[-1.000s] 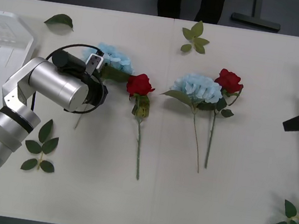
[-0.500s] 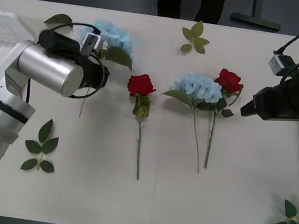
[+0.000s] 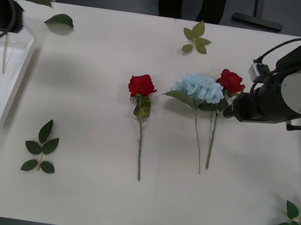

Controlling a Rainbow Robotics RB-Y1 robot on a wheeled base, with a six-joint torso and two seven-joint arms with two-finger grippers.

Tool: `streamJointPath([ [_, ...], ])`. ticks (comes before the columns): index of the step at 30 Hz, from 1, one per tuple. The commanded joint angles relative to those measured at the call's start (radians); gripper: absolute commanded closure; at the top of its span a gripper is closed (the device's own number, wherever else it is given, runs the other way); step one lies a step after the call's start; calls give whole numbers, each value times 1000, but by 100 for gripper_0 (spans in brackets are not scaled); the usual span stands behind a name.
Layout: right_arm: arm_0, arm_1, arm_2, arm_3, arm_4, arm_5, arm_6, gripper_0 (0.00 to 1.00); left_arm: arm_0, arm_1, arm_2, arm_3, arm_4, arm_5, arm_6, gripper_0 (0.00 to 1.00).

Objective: Place the red flowers into the right box and the blue flowers into the left box. If a person shows an open palm, hand one flower to the person first, then continue sorting.

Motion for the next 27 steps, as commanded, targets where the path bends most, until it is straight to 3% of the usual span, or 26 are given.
streamJointPath([
  [1, -42, 29, 36, 36, 25, -63, 12, 0, 9, 136, 107, 3, 39, 27, -51, 100],
  [8, -78, 103, 45, 149, 89, -104, 34, 0, 137, 213, 241, 83, 51, -82, -112, 100],
  [12, -98, 157, 50, 221, 157, -150, 42, 0, 221, 219, 293, 195, 57, -246, -214, 100],
  [27, -122, 203, 82, 365, 266, -279, 58, 0, 224, 200, 133, 574, 59, -680, -240, 100],
])
